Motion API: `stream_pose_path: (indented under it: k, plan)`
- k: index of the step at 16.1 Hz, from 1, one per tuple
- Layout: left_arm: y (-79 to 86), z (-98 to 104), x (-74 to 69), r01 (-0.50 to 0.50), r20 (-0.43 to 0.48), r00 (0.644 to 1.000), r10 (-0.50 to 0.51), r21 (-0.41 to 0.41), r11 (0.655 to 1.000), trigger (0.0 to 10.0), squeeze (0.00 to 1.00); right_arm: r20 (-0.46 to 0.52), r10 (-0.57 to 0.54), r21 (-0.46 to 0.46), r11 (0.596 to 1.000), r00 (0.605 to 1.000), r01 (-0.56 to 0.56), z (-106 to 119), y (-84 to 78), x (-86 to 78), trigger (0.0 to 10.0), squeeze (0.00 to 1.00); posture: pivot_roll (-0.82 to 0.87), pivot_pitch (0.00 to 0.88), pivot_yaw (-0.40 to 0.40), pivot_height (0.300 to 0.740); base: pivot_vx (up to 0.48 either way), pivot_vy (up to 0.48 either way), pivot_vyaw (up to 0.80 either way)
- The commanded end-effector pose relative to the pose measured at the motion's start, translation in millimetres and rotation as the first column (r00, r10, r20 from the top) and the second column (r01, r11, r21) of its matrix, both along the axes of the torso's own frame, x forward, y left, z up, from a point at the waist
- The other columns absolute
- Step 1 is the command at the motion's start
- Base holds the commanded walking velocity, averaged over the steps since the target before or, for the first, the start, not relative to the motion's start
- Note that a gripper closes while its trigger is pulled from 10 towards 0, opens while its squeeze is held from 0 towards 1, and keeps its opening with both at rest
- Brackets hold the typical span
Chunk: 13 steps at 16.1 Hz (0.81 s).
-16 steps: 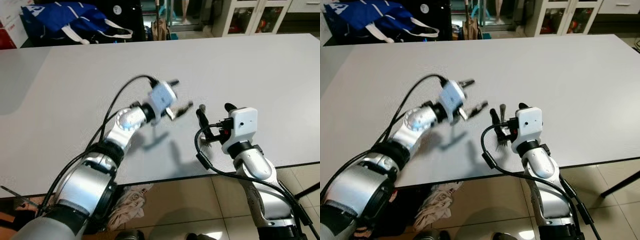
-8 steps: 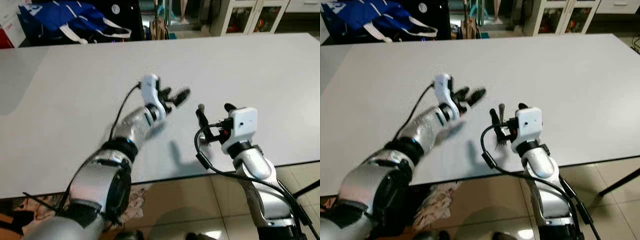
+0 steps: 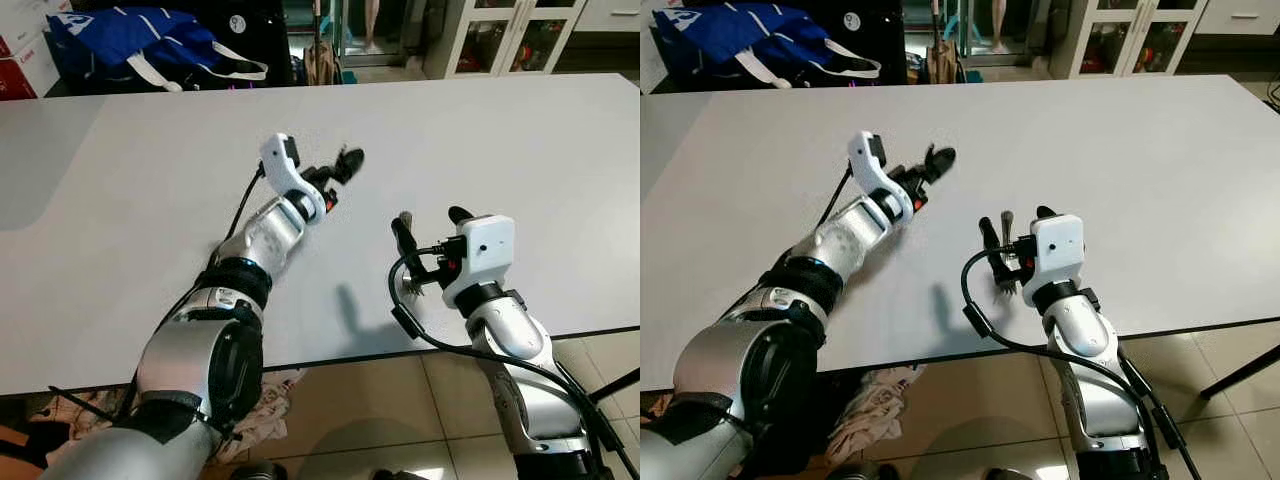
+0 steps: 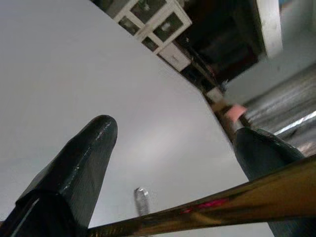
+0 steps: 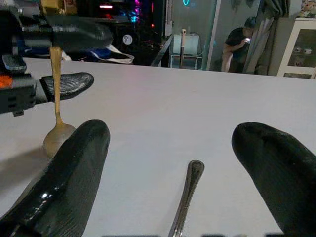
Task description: Setting the table
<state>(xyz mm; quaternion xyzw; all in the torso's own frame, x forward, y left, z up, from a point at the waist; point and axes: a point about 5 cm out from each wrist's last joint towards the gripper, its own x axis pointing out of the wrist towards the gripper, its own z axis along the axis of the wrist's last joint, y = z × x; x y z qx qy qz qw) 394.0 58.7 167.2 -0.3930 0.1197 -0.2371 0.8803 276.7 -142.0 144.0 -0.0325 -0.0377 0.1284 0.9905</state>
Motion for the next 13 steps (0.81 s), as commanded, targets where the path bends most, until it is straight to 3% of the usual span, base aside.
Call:
stream_pose_path:
  k: [1, 6, 8, 10, 13]
  plan:
    - [-14.2, -22.7, -10.7, 0.034, -0.153, 0.987, -0.042, -0.049, 0.998, 10.0, 0.00, -0.001, 0.010, 0.001, 1.000, 1.000, -0.010, 1.4, 2.0, 0.8, 10.0, 0.00, -0.08, 0.067, 0.017, 0.740, 0.000, 0.000, 0.00]
    - [-34.3, 30.1, -8.2, 0.030, -0.109, 0.993, -0.055, -0.227, 0.974, 10.0, 0.00, -0.003, 0.009, 0.003, 1.000, 1.000, -0.009, -0.5, 3.4, 1.2, 10.0, 0.00, -0.08, 0.053, 0.029, 0.740, 0.000, 0.000, 0.00]
    - [-35.7, 38.8, -12.2, -0.005, -0.128, 0.991, -0.031, -0.273, 0.962, 10.0, 0.00, -0.008, 0.006, 0.004, 1.000, 1.000, -0.006, -2.7, 3.2, 0.2, 10.0, 0.00, -0.08, 0.051, 0.035, 0.740, 0.000, 0.000, 0.00]
    - [-29.9, 31.9, -12.0, -0.052, -0.173, 0.985, 0.008, -0.252, 0.966, 10.0, 0.00, -0.010, 0.006, 0.004, 1.000, 1.000, -0.006, -3.6, 3.7, 0.4, 10.0, 0.00, -0.08, 0.044, 0.036, 0.740, 0.000, 0.000, 0.00]
    - [-7.9, 11.7, -9.7, -0.158, -0.243, 0.964, 0.107, -0.200, 0.967, 10.0, 0.00, -0.009, 0.007, 0.001, 1.000, 1.000, -0.007, -4.2, 2.7, 0.7, 10.0, 0.00, -0.08, 0.033, 0.037, 0.740, 0.000, 0.000, 0.00]
